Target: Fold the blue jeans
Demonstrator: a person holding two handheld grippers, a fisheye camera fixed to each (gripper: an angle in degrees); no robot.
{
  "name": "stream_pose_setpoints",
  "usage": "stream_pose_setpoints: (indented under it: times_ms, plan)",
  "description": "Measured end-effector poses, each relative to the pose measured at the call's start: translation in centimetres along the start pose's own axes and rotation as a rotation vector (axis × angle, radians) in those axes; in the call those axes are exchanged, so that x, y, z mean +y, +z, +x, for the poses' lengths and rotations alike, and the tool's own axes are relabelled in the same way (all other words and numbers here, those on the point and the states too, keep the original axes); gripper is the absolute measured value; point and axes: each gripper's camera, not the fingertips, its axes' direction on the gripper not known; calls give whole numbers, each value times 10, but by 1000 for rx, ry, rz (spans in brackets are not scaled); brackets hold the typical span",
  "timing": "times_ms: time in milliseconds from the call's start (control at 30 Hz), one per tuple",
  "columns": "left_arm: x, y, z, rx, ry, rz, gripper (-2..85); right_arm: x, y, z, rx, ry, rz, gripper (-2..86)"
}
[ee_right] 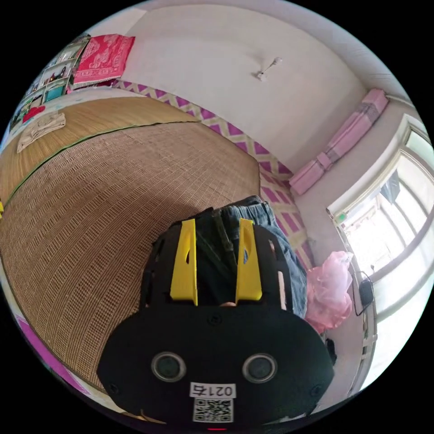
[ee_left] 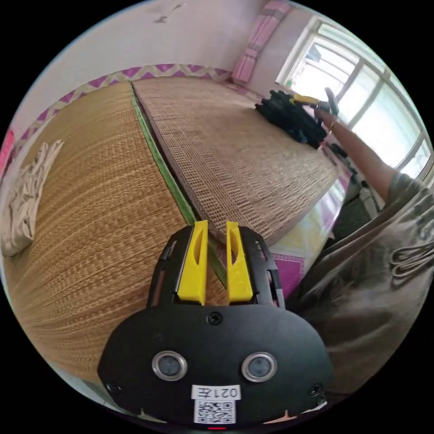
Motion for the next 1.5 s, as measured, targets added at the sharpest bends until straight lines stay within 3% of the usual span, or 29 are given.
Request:
stream_pose_setpoints:
  times_ms: [67, 233, 433, 633, 733, 833, 933, 1100, 1200, 1367, 1500]
  plan:
    - [-17, -9, 16, -156, 17, -11, 37, -12, 21, -8, 21, -32, -30, 152]
    - [-50, -41, 3, -188, 20, -12, 25, -19, 64, -15, 45, -32, -124, 125]
    - [-79, -82, -14, -251, 45, 4, 34, -5, 50, 36, -84, 227, -64, 75]
    - [-102, -127, -66, -195, 6, 9, 11, -3, -41, 102, -139, 401, 28, 68]
    - [-111, -147, -89, -191, 6, 8, -3, -1, -136, 103, -269, 444, 212, 67]
    - [-119, -170, -109, -166, 2, 7, -8, -25, -208, 38, -384, 347, 267, 68]
    - [-121, -212, -129, -126, -12, 100, -9, -53, -234, -91, -530, 205, 263, 69]
    - [-108, -297, -176, -86, -124, 258, -9, -74, -179, -405, -712, -42, 141, 67]
    - [-90, -339, -218, -96, -192, 281, -10, -59, -131, -536, -842, -69, -16, 69]
    - [-63, -383, -273, -131, -217, 224, -10, -3, -161, -571, -685, -101, 103, 93]
    - [-66, -392, -292, -132, -208, 214, -10, 28, -163, -570, -648, -147, 64, 119]
